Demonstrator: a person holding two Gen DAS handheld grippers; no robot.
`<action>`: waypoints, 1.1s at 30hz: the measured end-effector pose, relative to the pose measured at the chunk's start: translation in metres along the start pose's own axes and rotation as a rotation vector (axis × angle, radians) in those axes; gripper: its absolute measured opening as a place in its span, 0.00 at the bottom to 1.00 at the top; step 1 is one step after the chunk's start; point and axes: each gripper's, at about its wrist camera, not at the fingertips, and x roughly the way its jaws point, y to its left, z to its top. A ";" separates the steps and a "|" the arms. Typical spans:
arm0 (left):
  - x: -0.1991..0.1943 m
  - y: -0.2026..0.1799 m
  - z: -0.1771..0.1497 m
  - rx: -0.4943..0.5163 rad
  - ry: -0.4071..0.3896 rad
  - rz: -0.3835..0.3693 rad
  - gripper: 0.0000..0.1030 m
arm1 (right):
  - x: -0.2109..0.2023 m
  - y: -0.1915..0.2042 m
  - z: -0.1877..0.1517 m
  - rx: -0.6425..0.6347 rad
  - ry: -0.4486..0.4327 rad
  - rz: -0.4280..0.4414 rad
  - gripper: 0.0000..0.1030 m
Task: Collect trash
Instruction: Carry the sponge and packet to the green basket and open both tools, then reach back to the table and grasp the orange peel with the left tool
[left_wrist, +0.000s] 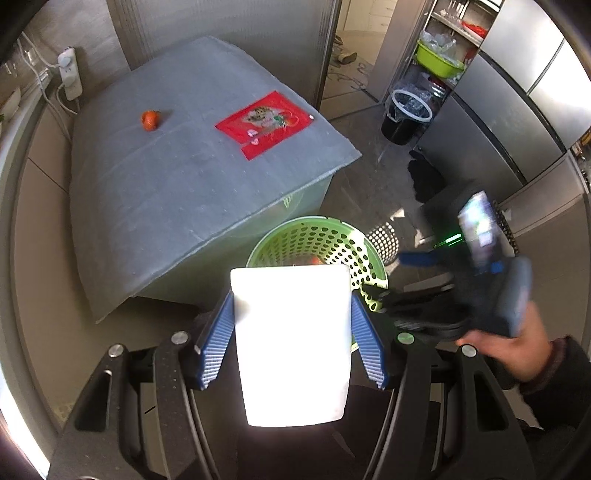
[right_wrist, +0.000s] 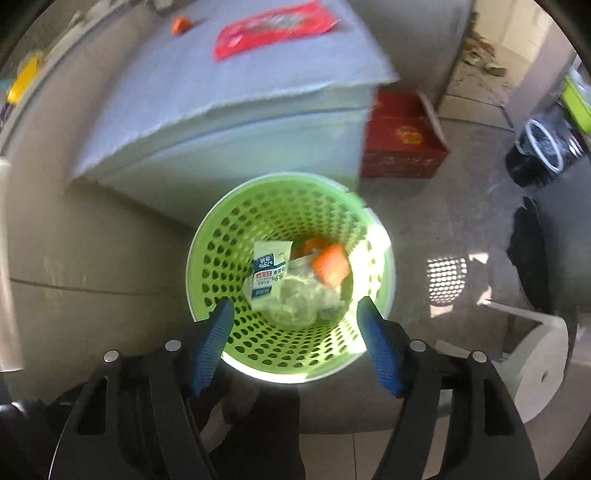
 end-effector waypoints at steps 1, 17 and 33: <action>0.005 -0.002 0.000 0.008 0.008 0.001 0.58 | -0.007 -0.004 -0.002 0.014 -0.010 -0.004 0.67; 0.110 -0.040 -0.003 0.129 0.073 -0.020 0.59 | -0.128 -0.046 -0.043 0.172 -0.119 -0.118 0.76; 0.120 -0.035 -0.001 0.100 0.134 -0.026 0.81 | -0.132 -0.035 -0.025 0.136 -0.135 -0.106 0.76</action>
